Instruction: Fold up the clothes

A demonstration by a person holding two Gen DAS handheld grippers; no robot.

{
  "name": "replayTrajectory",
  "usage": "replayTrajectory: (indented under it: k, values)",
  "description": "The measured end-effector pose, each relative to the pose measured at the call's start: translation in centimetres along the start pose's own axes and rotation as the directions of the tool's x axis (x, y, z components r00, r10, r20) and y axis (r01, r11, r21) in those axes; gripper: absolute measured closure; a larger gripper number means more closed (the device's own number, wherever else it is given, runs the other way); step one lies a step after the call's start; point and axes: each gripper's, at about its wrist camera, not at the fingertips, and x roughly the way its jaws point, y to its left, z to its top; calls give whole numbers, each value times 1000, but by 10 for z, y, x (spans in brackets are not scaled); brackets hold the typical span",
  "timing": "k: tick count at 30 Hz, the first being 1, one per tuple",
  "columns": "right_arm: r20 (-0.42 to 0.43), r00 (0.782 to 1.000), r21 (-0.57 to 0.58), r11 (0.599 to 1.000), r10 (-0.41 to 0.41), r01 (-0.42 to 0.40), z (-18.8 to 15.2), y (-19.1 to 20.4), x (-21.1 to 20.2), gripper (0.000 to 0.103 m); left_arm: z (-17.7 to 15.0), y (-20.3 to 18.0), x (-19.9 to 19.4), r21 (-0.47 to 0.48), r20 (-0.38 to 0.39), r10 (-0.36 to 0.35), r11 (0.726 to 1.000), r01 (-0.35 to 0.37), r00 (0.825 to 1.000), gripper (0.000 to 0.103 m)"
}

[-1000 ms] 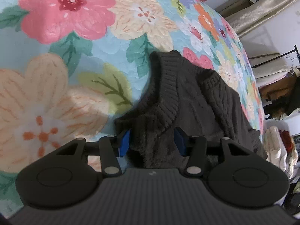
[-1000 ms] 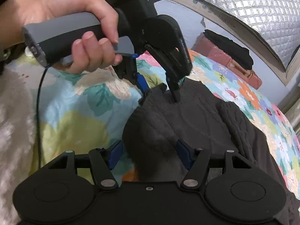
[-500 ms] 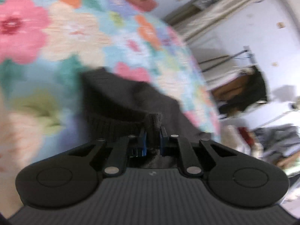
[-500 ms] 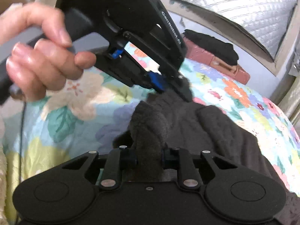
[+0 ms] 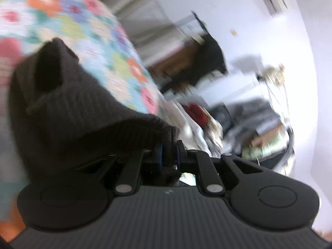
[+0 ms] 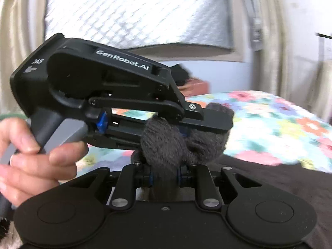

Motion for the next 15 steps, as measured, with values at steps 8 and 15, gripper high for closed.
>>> replayTrajectory:
  k: [8,15]
  values:
    - [-124,987,207,971,-98,123,-69,-90,-26,82,-66,-24,113,213,-195,201,964,-159,960,89]
    - [-158,984,261,957,-86,126,-88,-106,-13,81,-74,-24,81,284,-140,287,929,-239,948,83]
